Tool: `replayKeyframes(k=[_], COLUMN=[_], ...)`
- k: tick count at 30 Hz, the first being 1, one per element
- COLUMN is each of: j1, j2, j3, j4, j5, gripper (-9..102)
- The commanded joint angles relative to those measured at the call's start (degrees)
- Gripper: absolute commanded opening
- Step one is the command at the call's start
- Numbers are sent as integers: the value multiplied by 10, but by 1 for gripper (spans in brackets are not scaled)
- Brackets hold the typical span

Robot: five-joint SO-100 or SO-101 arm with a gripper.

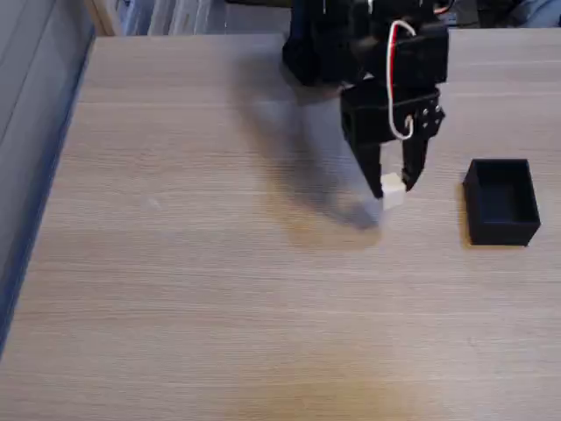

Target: Pick a white block and place it in the black box.

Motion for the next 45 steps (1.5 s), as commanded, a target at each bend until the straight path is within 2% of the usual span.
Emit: replayKeyframes(k=[1, 7, 13, 20, 33, 38, 42, 45], j1=[-74, -214, -274, -272, -229, -225, -225, -224], j2=[72, 68, -7, -85, -186, -206, -208, -207], j3=[5, -33, -90, -134, -231, -253, -256, -255], j4=[11, 35, 46, 47, 56, 62, 63, 62], j5=[22, 66, 125, 172, 168, 171, 184, 190], gripper=[0, 0, 0, 0, 2, 10, 20, 22])
